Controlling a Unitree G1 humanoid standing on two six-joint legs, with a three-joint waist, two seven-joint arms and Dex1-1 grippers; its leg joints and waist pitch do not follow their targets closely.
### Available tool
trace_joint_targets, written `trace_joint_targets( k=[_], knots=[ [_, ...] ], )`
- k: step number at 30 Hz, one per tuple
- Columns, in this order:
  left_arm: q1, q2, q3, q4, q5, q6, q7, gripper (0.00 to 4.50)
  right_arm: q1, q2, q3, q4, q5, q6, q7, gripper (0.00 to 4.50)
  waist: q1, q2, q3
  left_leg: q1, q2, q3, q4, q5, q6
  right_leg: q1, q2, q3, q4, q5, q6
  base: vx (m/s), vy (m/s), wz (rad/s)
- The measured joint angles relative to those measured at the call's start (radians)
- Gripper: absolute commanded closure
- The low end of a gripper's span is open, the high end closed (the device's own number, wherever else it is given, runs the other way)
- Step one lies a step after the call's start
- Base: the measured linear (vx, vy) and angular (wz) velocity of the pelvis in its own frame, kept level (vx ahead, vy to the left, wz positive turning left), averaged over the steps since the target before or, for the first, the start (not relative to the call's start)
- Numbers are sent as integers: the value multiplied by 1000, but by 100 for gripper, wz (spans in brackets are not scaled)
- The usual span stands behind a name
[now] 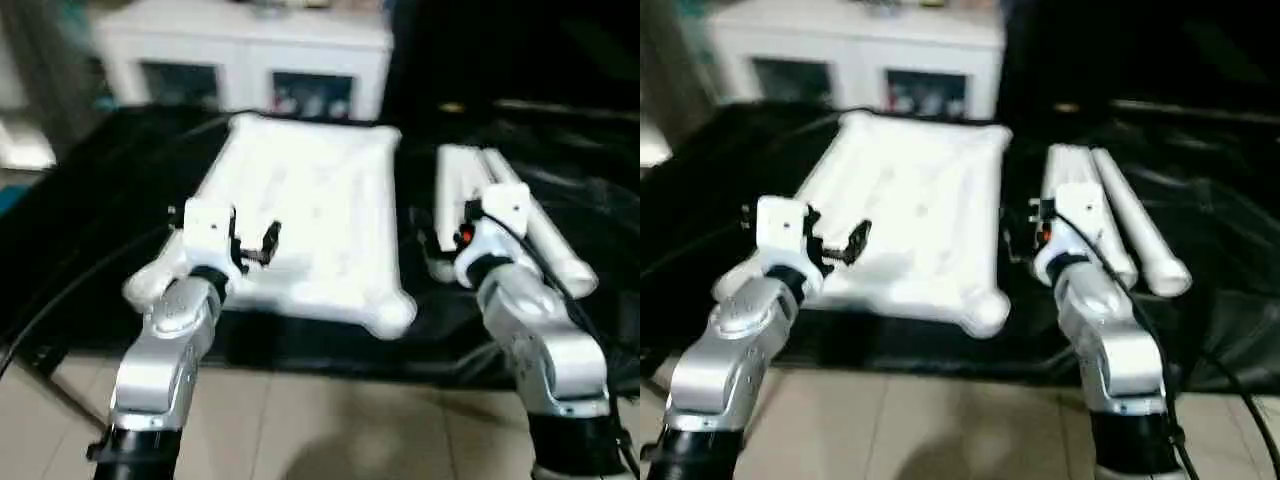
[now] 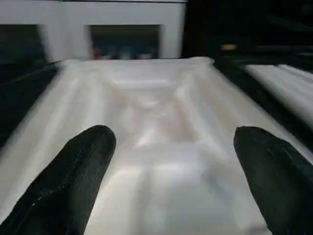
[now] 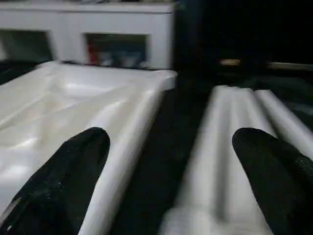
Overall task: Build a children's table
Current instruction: Move to table
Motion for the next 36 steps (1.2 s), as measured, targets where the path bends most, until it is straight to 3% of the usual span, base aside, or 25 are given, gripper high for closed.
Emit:
trace_joint_targets(
  k=[1,2,3,4,5,6,7,8,9,10,12,14,15,19,24,30,34,36],
  knots=[
    [-2,-9,-7,7,0,0,-1,3,15,-12,-10,-1,-2,1,0,0,5,1,1,-6,-4,-21,23,-11,2,8,25,24,-3,-8,-1,205,-88,-55],
    [-11,-30,-41,10,-5,-2,-8,3,39,-31,-31,11,-7,11,2,0,22,2,0,-30,-19,-70,89,-19,14,16,55,60,-7,-15,-10,205,-88,-55],
    [-14,-34,-59,8,-8,-5,-12,3,41,-38,-40,17,-9,16,2,0,15,9,-4,-76,-39,-114,151,-11,16,24,62,57,-17,-16,-11,201,-64,-33],
    [-19,-33,-61,8,-9,-6,-14,3,39,-44,-41,16,-10,16,6,0,10,8,-4,-116,-48,-132,158,1,20,29,66,55,-23,-17,-14,155,-70,-22],
    [-24,-27,-59,8,-8,-9,-13,3,31,-52,-37,15,-10,16,19,0,6,14,-6,-166,-43,-149,126,28,17,38,81,44,-25,-23,-22,155,-70,-22],
    [-25,-22,-58,8,-5,-12,-13,3,22,-56,-28,18,-9,15,36,0,7,27,-5,-187,-29,-160,76,59,24,49,97,29,-27,-30,-25,129,-44,-10],
    [-24,-15,-57,8,-2,-14,-14,3,11,-64,-17,21,-6,15,58,0,9,50,-4,-203,-11,-163,19,99,46,62,117,5,-28,-39,-24,141,12,-12],
    [-17,2,-52,9,0,-18,-19,3,-1,-61,0,31,-1,12,90,0,14,71,-1,-204,18,-176,22,165,45,78,127,-21,-24,-52,-21,141,12,-12],
    [-7,20,-42,9,4,-23,-23,3,-14,-52,21,44,15,12,118,0,6,67,-1,-199,19,-178,24,157,44,79,114,-33,-14,-59,-16,132,29,-23],
    [-5,41,-34,11,9,-27,-34,3,-21,-50,36,45,36,10,151,0,0,64,-1,-200,14,-178,24,155,46,72,103,-28,-2,-67,-15,109,7,-14],
    [9,93,-17,2,-14,-53,-116,3,-24,-67,49,46,80,8,239,0,-3,56,-3,-204,-2,-173,29,155,48,41,72,16,16,-65,26,82,10,-8],
    [16,120,-12,-15,-48,-66,-192,3,-15,-98,49,46,103,7,298,0,10,51,-5,-215,-5,-167,26,165,41,25,60,16,28,-59,37,0,0,0],
    [18,138,-31,-25,-67,-66,-239,3,-12,-115,49,46,110,7,332,0,18,48,-3,-213,-2,-158,17,165,39,22,58,15,28,-57,35,-16,-50,-5],
    [26,254,-57,-50,-124,-44,-411,3,-17,-157,76,37,140,6,448,0,29,48,-2,-198,21,-132,1,171,22,32,61,7,11,-48,21,-58,-21,-2],
    [21,388,-111,-60,-173,7,-629,3,-33,-217,117,47,143,-15,558,0,50,45,1,-180,23,-106,-11,170,22,36,47,9,3,-43,25,-67,25,-6],
    [-37,510,-229,-18,-169,16,-862,3,-52,-332,155,52,151,-26,735,0,54,40,4,-175,23,-97,-13,170,22,35,44,14,-9,-37,27,-9,5,-1],
    [-89,514,-314,67,-113,-9,-934,3,-38,-407,204,38,151,-26,846,0,53,40,4,-176,25,-91,-13,170,22,38,42,15,-18,-21,30,0,0,0],
    [-105,514,-340,102,-99,-12,-963,39,-22,-427,209,32,152,-24,880,0,51,40,3,-176,27,-86,-13,171,22,38,41,16,-18,-14,26,0,0,0]
  ],
)
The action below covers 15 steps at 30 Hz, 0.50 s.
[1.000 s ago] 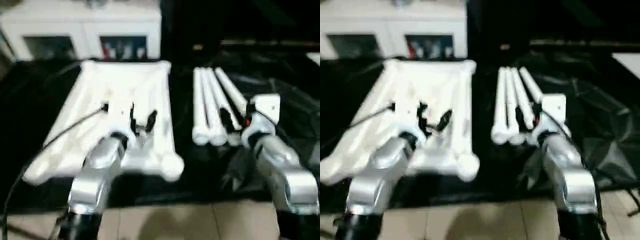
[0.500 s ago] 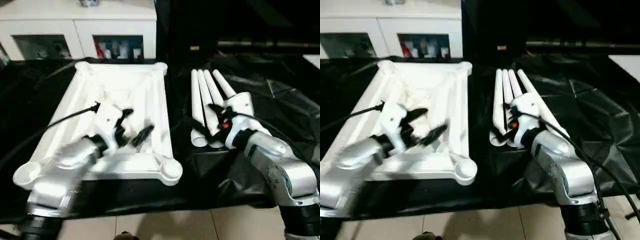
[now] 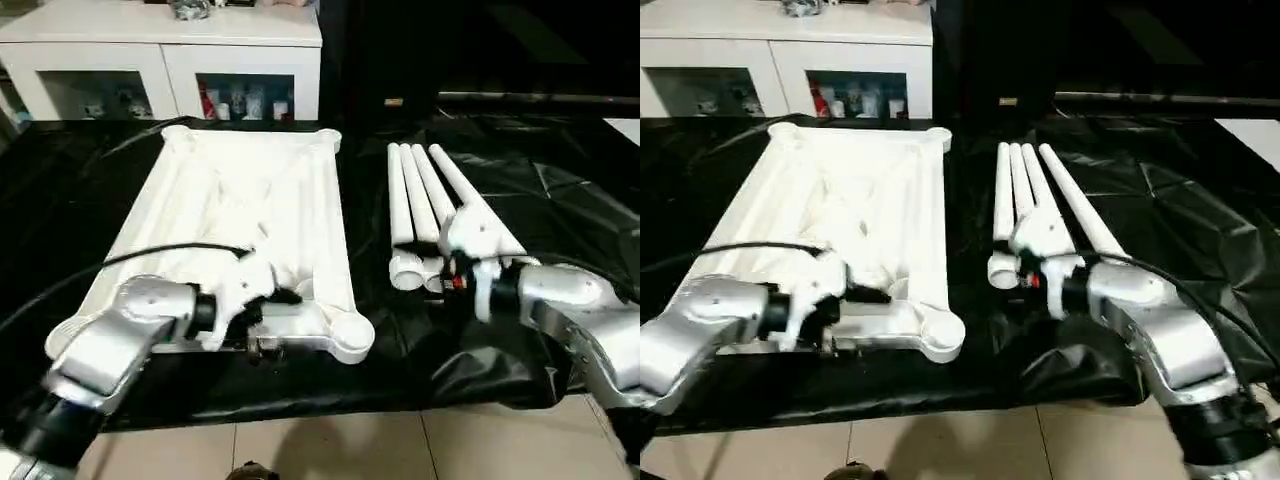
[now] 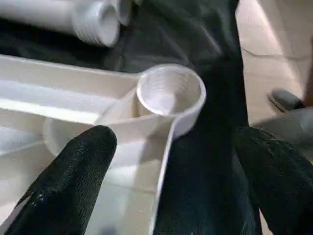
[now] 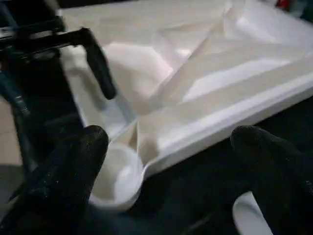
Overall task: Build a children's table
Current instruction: Move to table
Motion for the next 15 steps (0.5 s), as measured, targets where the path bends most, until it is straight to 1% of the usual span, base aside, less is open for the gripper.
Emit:
trace_joint_targets(
  k=[3,5,6,7,8,10,13,14,15],
  knots=[
    [-16,19,-37,31,28,-13,-40,45,6,-24,7,-9,0,1,22,0,-1,1,0,0,5,4,0,0,0,-4,0,-2,1,2,-1,0,0,0],
    [-26,27,-60,53,42,-18,-56,72,8,-36,8,-15,-1,3,31,0,-1,3,-1,0,8,4,-1,0,0,-6,4,-3,0,1,-1,0,0,0],
    [-35,27,-71,64,50,-16,-61,79,12,-45,8,-19,-1,5,39,0,-1,4,-1,-1,9,4,-1,0,0,-7,4,-3,0,1,-1,0,0,0],
    [-41,26,-76,70,53,-16,-60,91,14,-51,9,-22,-1,7,43,0,0,5,-1,0,10,4,-2,0,0,-7,5,-3,0,0,-1,0,0,0],
    [-47,21,-76,82,60,-17,-57,91,15,-54,11,-22,-1,11,43,0,-1,8,-2,0,10,5,-2,0,0,-7,5,-3,0,0,-2,0,0,0],
    [-56,11,-76,98,72,-21,-48,114,20,-54,13,-28,-2,14,43,0,-1,11,-2,0,11,6,-2,0,0,-8,5,-3,0,-1,-2,0,0,0],
    [-57,6,-80,117,89,-38,-49,137,34,-54,18,-33,-4,16,43,0,0,12,-2,0,11,6,-2,0,0,-8,5,-3,0,-1,-2,0,0,0],
    [-57,7,-82,128,96,-38,-49,156,35,-54,19,-34,-4,17,43,0,0,12,-2,0,11,7,-2,0,0,-8,5,-2,0,-1,-2,0,0,0],
    [-57,7,-85,135,99,-38,-49,164,35,-54,19,-36,-4,17,43,0,0,12,-2,0,11,7,-2,0,0,-7,5,-2,0,-1,-2,0,0,0]
  ],
)
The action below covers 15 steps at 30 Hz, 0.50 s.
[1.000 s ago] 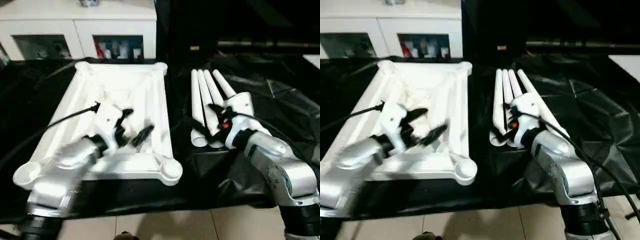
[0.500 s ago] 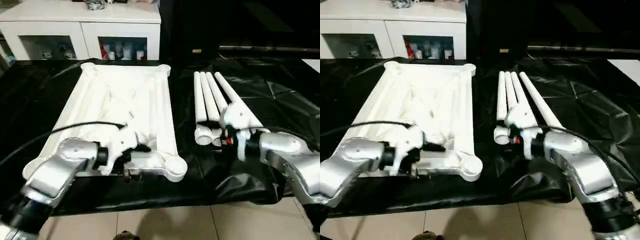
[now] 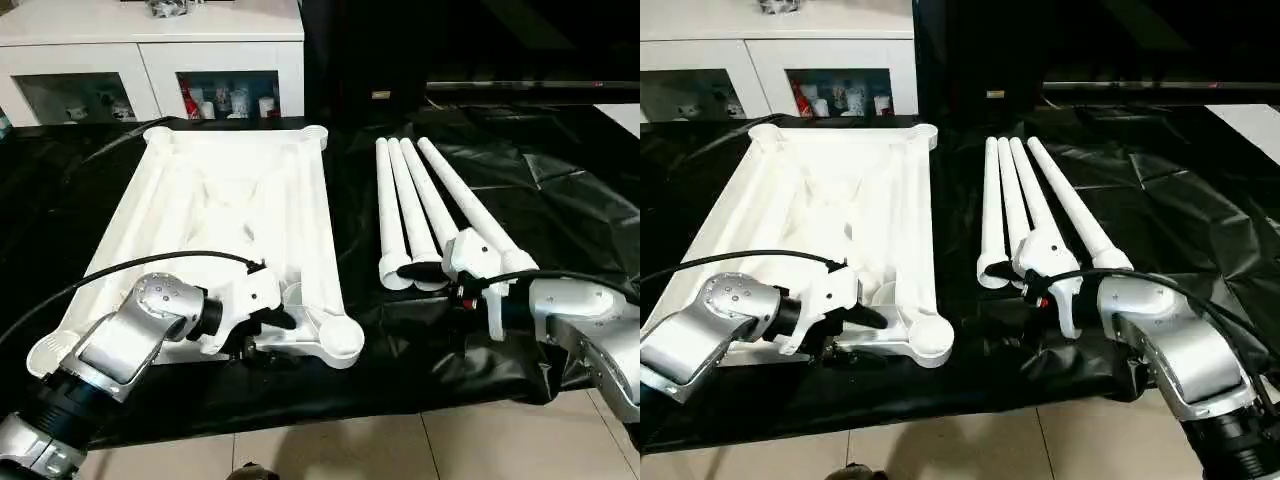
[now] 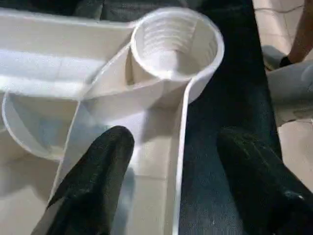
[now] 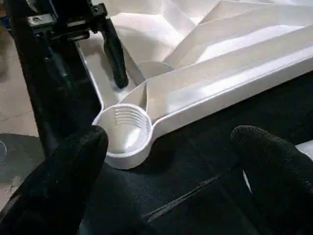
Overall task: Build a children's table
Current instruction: Move to table
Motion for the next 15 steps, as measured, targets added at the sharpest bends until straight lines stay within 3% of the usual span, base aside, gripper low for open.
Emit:
trace_joint_targets(
  k=[15],
  knots=[
    [-28,0,-8,58,52,-34,15,290,4,1,17,-34,2,9,9,0,9,0,0,1,1,1,0,0,0,0,0,0,0,0,0,0,0,0]
  ],
)
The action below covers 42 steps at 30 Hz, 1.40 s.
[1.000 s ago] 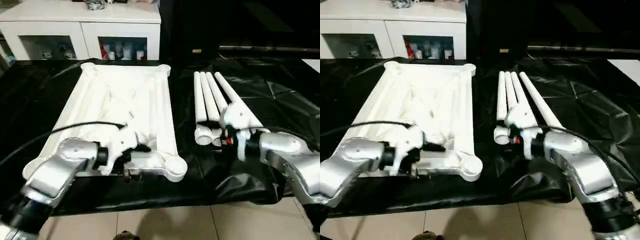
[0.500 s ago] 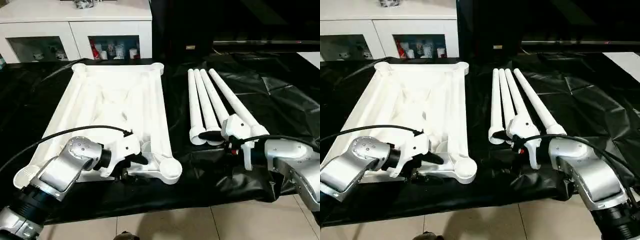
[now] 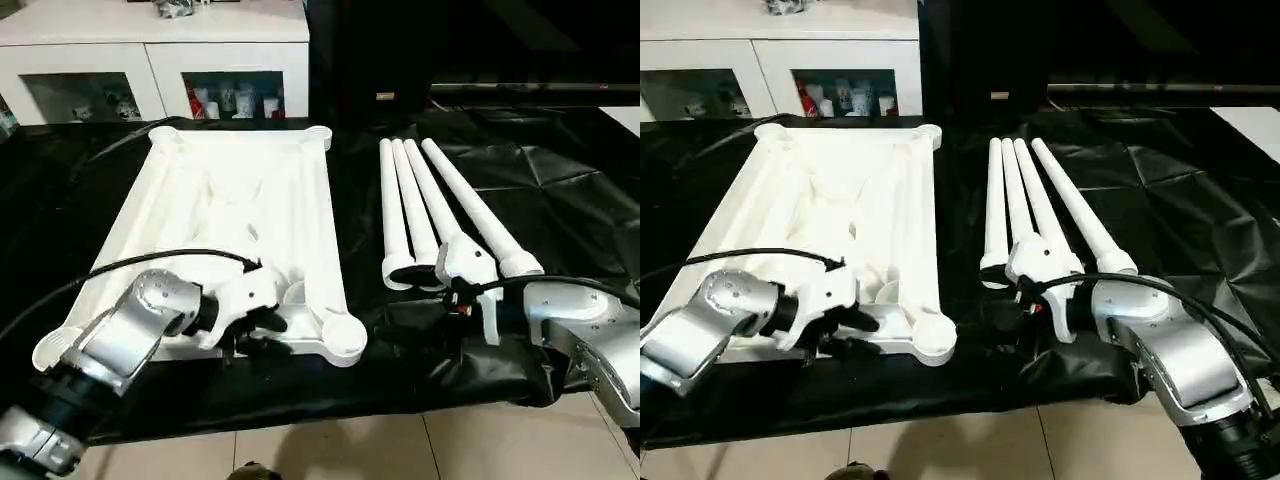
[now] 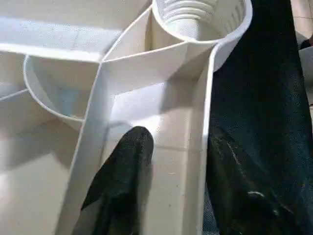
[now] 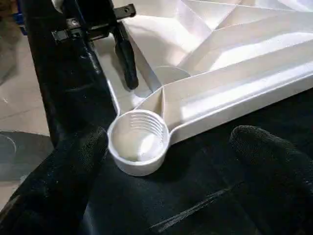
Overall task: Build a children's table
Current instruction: Move to table
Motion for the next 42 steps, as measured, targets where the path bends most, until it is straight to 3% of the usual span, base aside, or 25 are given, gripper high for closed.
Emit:
trace_joint_targets(
  k=[16,22,28,35,39,40,42],
  knots=[
    [-6,-23,11,59,24,-26,27,416,-1,0,0,2,3,10,22,0,11,0,0,0,1,0,0,0,0,0,0,-1,0,0,0,0,0,0],
    [-13,-21,39,102,34,-46,59,446,-9,20,1,27,-29,2,-16,0,-4,-1,0,0,2,1,0,0,0,-2,0,-1,0,0,0,0,0,0],
    [-11,14,72,135,44,-69,93,449,-11,33,4,59,-59,-17,-44,0,-11,-3,0,0,3,1,0,0,0,-4,0,-2,0,0,0,0,0,0],
    [-3,15,81,209,76,-265,106,449,-49,68,21,94,-89,-39,-62,0,2,-6,1,0,3,2,0,0,0,-4,0,-2,0,0,0,0,0,0],
    [-4,16,81,218,75,-281,102,449,-48,71,21,99,-93,-40,-63,0,10,-5,1,0,3,2,0,0,0,-5,0,-2,1,0,0,0,0,0],
    [-4,15,83,218,75,-281,101,421,-48,71,21,99,-93,-40,-63,0,10,-5,1,0,3,2,0,0,0,-5,0,-2,1,0,0,0,0,0],
    [-3,10,95,217,71,-266,89,421,-48,71,21,99,-93,-40,-63,0,11,-5,1,0,3,3,0,0,0,-5,0,-2,1,0,0,0,0,0]
  ],
)
